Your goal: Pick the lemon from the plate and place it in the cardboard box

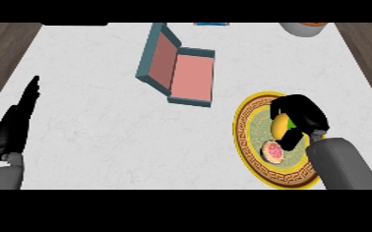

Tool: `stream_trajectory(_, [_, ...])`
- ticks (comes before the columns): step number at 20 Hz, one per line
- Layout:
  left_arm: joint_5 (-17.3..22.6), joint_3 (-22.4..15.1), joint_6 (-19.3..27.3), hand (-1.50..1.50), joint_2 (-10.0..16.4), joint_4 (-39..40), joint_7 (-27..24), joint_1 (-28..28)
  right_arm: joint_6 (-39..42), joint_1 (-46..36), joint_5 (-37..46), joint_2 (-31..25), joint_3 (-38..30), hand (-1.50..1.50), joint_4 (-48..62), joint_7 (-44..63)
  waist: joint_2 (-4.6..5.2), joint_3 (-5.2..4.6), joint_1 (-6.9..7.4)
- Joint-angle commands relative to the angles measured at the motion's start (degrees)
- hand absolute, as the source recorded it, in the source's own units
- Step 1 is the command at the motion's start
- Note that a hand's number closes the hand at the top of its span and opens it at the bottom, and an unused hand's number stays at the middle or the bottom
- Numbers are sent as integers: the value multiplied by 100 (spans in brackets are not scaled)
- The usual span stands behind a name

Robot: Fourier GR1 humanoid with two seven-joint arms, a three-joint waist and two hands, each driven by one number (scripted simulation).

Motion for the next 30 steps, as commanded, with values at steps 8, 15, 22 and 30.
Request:
stream_trajectory(8, [-15, -117, -169, 0, -31, -91, -41, -255, -222, -1837, -80, -613, -225, 150, 1170, -2168, 194, 58, 448])
stream_trajectory(15, [-8, -77, -262, 0, 47, 78, -64, -356, -557, -3122, -613, -1045, -953, 150, 2327, -3871, 185, 52, 419])
stream_trajectory(22, [-252, -243, 82, 0, -260, -150, -49, -94, -727, -3978, -960, -637, -1199, 150, 3133, -5117, 108, 40, 313])
stream_trajectory(30, [-208, -16, 138, 0, -232, 245, -339, -36, 386, -5067, -1198, 137, -1207, 150, 3749, -4691, 52, 25, 159])
